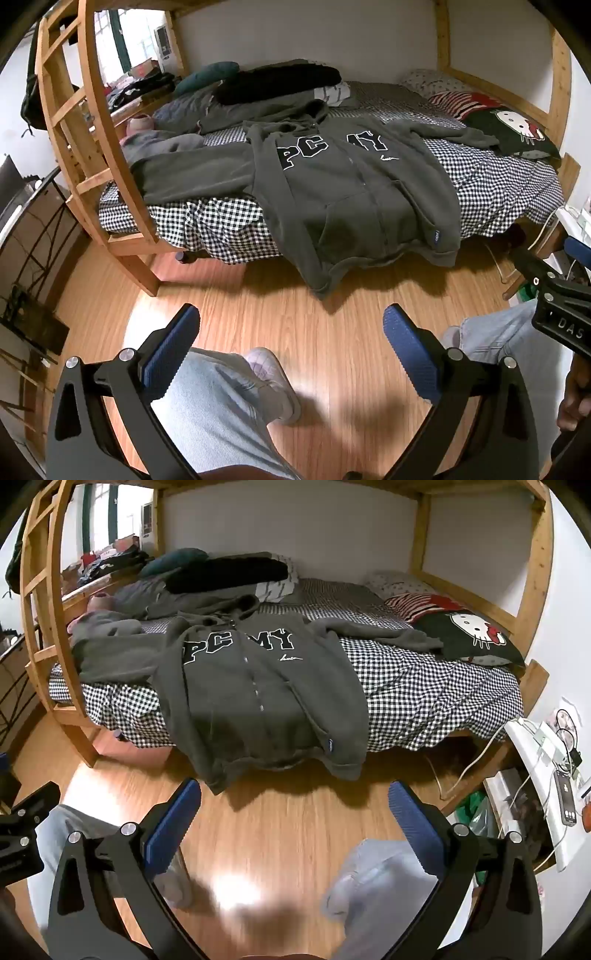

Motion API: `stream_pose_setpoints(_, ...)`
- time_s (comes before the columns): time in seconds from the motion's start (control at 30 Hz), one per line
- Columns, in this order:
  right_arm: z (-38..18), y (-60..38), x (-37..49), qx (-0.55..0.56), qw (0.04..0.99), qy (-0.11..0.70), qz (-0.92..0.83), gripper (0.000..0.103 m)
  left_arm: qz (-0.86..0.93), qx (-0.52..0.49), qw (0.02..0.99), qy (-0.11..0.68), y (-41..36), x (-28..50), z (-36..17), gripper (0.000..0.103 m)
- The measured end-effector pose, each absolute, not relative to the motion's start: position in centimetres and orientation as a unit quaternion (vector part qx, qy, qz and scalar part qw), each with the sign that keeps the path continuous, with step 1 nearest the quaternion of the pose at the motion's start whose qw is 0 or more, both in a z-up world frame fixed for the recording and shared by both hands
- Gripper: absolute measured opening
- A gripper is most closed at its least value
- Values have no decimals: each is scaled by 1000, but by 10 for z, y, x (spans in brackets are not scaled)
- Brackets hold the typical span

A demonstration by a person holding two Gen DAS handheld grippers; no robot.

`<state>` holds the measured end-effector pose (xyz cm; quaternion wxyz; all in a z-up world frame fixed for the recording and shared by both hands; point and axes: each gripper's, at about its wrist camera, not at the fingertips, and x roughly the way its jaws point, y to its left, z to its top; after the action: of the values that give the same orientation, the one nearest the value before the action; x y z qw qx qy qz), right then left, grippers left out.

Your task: Fold large clothes

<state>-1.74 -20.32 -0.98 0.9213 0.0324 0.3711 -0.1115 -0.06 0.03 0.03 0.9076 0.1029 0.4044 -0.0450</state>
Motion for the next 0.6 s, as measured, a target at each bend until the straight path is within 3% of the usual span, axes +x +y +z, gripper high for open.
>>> stream_pose_setpoints(0.6,-9,-203,-18,33,921,372,-111,100,-44,104,906,408,3,1,-2,98)
